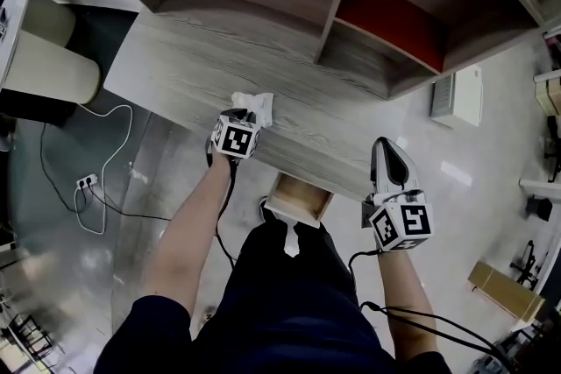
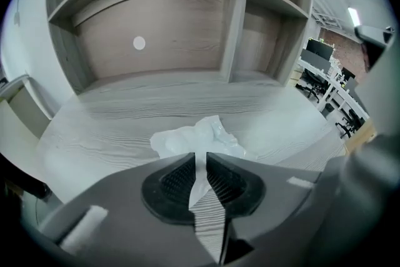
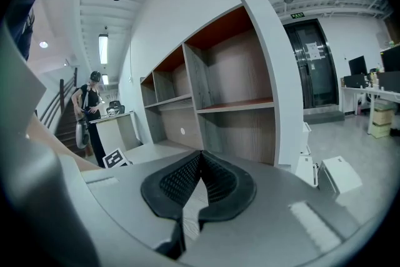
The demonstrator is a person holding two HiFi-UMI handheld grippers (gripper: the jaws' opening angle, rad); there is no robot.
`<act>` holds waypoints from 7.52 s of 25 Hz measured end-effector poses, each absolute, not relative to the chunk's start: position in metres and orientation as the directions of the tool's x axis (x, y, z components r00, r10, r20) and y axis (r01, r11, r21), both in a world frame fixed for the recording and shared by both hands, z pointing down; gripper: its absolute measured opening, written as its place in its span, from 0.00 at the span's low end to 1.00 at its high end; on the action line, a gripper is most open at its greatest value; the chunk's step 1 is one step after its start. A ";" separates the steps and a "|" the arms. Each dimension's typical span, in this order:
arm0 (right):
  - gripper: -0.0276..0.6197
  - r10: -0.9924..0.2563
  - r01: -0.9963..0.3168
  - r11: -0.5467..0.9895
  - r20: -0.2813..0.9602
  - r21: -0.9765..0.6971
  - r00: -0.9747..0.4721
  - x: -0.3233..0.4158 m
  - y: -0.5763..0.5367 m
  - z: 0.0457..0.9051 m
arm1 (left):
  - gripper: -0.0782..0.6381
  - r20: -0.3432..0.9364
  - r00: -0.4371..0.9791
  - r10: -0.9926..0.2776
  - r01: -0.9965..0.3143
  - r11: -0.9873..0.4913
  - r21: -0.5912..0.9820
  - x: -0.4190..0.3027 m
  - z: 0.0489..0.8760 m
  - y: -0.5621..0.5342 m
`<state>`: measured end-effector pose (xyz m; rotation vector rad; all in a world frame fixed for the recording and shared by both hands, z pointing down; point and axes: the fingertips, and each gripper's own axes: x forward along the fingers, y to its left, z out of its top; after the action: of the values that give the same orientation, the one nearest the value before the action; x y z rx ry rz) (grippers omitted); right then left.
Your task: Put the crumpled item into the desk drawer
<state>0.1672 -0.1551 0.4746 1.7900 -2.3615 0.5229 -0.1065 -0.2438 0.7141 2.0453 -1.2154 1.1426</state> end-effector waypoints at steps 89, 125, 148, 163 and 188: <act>0.05 -0.808 -0.888 0.406 0.368 -0.216 -0.460 0.126 -0.116 0.516 | 0.13 0.812 0.406 -0.420 -0.813 -0.571 0.111 -0.029 0.717 -0.067; 0.05 -0.859 -0.858 0.511 -0.048 -0.046 -0.509 0.077 -0.178 0.283 | 0.12 -0.033 0.348 -0.937 -0.937 -0.346 -0.043 -0.112 0.281 -0.178; 0.05 -0.862 -0.864 0.504 -0.067 -0.011 -0.502 0.080 -0.165 0.267 | 0.12 -0.030 0.326 -0.945 -0.945 -0.325 -0.042 -0.137 0.278 -0.165; 0.05 -0.857 -0.857 0.514 -0.054 -0.032 -0.512 0.073 -0.165 0.274 | 0.12 -0.019 0.342 -0.940 -0.940 -0.341 -0.031 -0.133 0.282 -0.171; 0.05 -0.864 -0.864 0.502 -0.041 -0.041 -0.501 0.066 -0.174 0.282 | 0.12 -0.018 0.345 -0.939 -0.939 -0.345 0.007 -0.143 0.290 -0.182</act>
<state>0.0660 -0.1739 0.2818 1.5954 -2.7712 0.0249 -0.1427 -0.1821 0.2904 2.5800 -1.8012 -0.0293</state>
